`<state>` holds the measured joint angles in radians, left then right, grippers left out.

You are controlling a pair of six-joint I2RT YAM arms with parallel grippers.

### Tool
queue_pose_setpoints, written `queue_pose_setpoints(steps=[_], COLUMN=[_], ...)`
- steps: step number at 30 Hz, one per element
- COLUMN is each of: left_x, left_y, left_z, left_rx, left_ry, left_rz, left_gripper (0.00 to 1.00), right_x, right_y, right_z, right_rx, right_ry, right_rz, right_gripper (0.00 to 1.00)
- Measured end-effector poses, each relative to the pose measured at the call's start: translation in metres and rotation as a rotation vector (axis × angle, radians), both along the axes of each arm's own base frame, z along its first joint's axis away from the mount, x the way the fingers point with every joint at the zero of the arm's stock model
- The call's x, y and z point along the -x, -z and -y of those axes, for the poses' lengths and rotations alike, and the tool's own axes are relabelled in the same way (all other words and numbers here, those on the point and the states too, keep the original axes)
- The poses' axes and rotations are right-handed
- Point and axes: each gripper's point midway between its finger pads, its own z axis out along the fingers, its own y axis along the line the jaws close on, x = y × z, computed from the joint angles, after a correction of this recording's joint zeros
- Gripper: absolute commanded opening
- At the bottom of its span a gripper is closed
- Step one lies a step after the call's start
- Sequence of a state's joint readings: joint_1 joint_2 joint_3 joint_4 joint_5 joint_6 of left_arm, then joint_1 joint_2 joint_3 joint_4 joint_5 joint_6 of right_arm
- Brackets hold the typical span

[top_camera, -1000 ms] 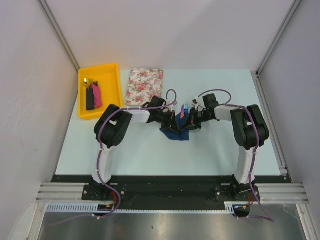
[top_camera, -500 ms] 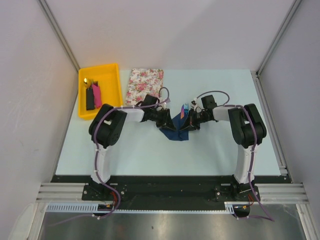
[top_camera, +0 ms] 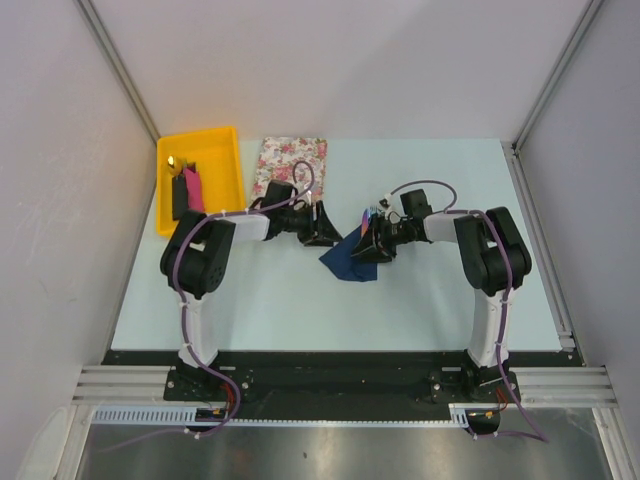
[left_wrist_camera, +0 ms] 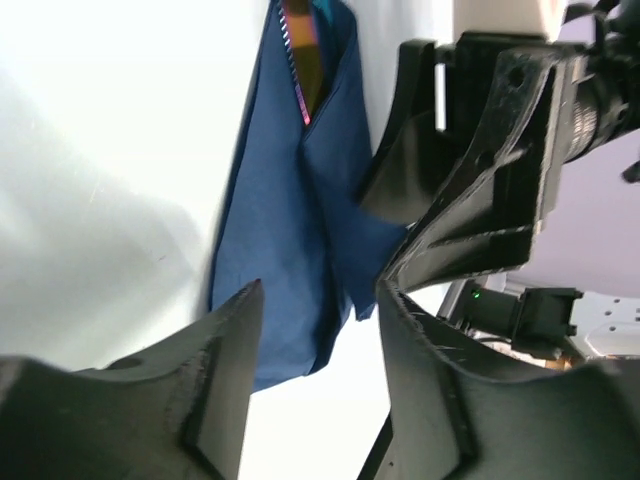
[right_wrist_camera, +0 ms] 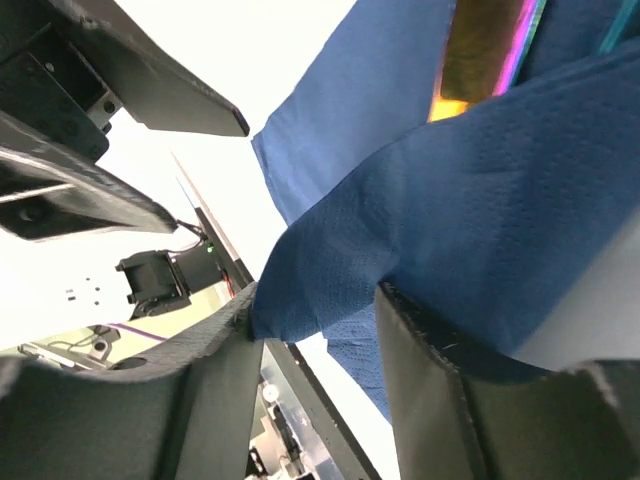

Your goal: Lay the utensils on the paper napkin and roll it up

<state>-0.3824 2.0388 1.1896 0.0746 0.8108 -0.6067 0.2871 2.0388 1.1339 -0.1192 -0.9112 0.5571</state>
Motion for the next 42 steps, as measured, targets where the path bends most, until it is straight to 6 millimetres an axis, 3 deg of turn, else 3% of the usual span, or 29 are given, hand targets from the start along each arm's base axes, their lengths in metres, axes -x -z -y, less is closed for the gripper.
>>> queue_pose_setpoints(steps=[6, 9, 12, 17, 22, 28, 34, 37, 40, 42], left_x=[-0.010, -0.019, -0.031, -0.042, -0.027, 0.006, 0.016, 0.022, 0.028, 0.028], left_y=[-0.011, -0.022, -0.041, -0.053, -0.038, -0.022, 0.001, 0.023, 0.040, 0.040], left_z=[0.001, 0.003, 0.010, 0.023, 0.033, 0.048, 0.044, 0.038, 0.032, 0.031], left_rx=[0.036, 0.059, 0.103, 0.143, 0.117, 0.072, 0.013, -0.042, -0.078, -0.086], left_ry=[-0.035, -0.049, -0.052, -0.027, 0.014, 0.097, 0.115, 0.116, 0.116, 0.118], left_rz=[0.000, 0.011, 0.039, 0.057, 0.001, -0.047, -0.079, -0.120, -0.168, -0.165], left_gripper=[0.60, 0.56, 0.49, 0.26, 0.09, 0.04, 0.00, 0.00, 0.00, 0.00], right_x=[-0.001, -0.001, -0.001, -0.001, -0.001, -0.001, 0.000, 0.000, -0.003, -0.009], right_y=[-0.003, -0.005, -0.005, -0.005, -0.005, -0.004, -0.003, -0.004, -0.009, -0.018], right_z=[-0.003, -0.004, -0.005, -0.005, -0.005, -0.005, -0.005, -0.005, -0.004, -0.004], right_rx=[-0.019, -0.027, -0.028, -0.029, -0.026, -0.026, -0.025, -0.022, -0.015, -0.008], right_ry=[-0.004, -0.010, -0.011, -0.010, -0.008, -0.010, -0.011, -0.009, -0.002, 0.010], right_rz=[0.007, 0.013, 0.015, 0.015, 0.015, 0.017, 0.018, 0.021, 0.037, 0.062], right_gripper=[0.62, 0.62, 0.63, 0.61, 0.60, 0.58, 0.56, 0.55, 0.49, 0.35])
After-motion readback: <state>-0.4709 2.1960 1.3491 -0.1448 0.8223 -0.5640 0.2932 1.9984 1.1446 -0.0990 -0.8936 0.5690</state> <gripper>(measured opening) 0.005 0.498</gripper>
